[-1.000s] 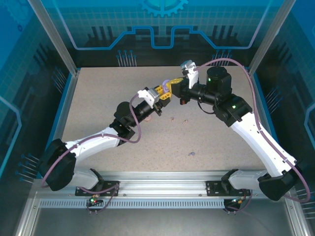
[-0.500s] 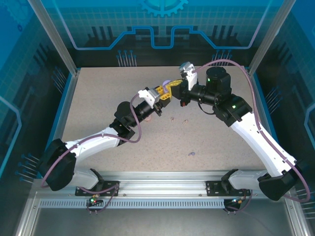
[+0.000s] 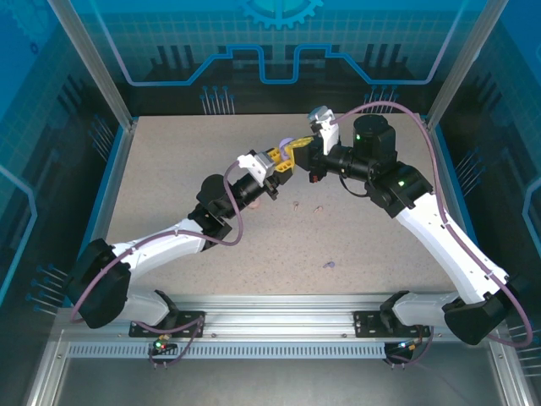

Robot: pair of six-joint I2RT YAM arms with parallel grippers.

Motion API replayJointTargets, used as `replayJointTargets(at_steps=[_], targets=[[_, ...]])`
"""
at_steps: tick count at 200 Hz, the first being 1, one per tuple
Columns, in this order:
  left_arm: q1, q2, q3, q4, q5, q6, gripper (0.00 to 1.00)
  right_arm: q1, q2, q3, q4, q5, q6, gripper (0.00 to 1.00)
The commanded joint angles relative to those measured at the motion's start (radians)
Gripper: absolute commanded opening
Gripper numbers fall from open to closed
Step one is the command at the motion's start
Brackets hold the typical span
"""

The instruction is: Insert the wireless bluetooth earbuds into the charging case

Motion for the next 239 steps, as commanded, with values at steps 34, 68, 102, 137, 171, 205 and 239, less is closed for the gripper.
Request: replayJointTargets(at_steps=[34,68,102,137,171,205,239], targets=[[-0.004,-0.018,0.036,0.049,0.047,-0.026,0.0,-0.012,0.013,0.015,0.039,0.017,0.024,0.03],[-0.005,-0.02,0.036,0.047,0.04,-0.027,0.0,-0.013,0.019,0.008,0.026,0.01,0.011,0.03],[-0.005,-0.024,0.036,0.045,0.035,-0.018,0.0,-0.014,0.006,-0.007,0.004,0.031,-0.008,0.03],[-0.007,-0.022,0.037,0.043,0.037,-0.019,0.0,-0.023,-0.012,-0.024,0.009,0.035,-0.002,0.03],[-0.005,-0.025,0.038,0.044,0.035,-0.019,0.0,-0.028,-0.011,-0.028,-0.006,0.016,-0.018,0.03],[-0.007,-0.025,0.038,0.044,0.033,-0.019,0.0,-0.028,0.012,-0.005,-0.058,-0.044,-0.054,0.03],[-0.006,-0.024,0.043,0.038,0.032,-0.019,0.0,-0.027,0.039,0.026,-0.113,-0.081,-0.089,0.04]])
